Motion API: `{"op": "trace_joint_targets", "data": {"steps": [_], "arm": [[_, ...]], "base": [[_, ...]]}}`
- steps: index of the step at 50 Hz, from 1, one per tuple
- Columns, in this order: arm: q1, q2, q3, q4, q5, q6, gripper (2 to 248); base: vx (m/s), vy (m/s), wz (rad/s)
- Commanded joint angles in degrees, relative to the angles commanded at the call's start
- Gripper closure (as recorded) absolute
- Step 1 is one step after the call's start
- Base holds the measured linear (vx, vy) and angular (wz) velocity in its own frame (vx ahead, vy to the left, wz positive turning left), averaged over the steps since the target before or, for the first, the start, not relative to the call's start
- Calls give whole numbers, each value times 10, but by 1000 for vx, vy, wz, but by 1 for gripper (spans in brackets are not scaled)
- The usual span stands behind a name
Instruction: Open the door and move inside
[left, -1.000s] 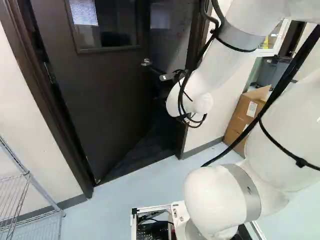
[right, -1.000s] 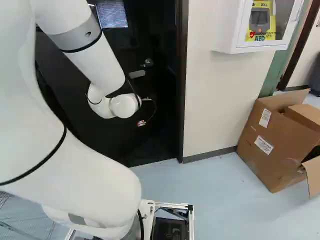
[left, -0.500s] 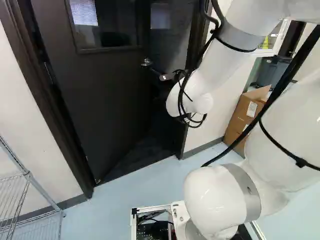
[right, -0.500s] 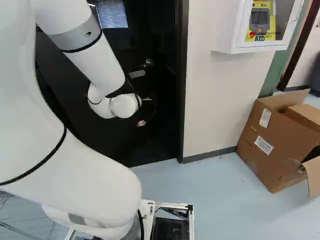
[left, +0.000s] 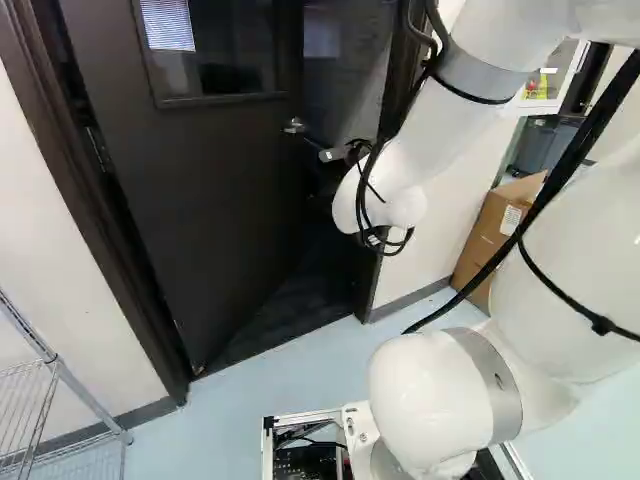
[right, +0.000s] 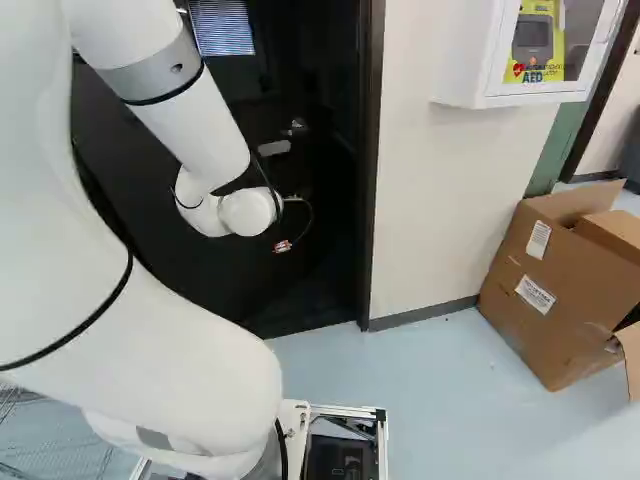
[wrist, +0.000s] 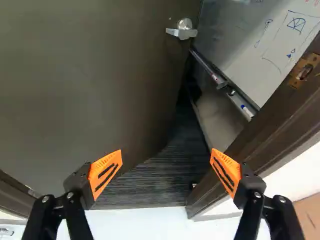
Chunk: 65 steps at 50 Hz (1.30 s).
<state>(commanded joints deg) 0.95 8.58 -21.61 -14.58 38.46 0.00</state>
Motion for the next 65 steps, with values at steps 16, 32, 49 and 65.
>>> {"op": "trace_joint_targets", "data": {"steps": [16,32,49,65], "arm": [[0,0,0,0,0,0,3],[0,0,0,0,0,0,3],[0,0,0,0,0,0,3],[0,0,0,0,0,0,3]], "base": [[81,69,17],[81,109,234],[72,66,34],[75,58,-8]]}}
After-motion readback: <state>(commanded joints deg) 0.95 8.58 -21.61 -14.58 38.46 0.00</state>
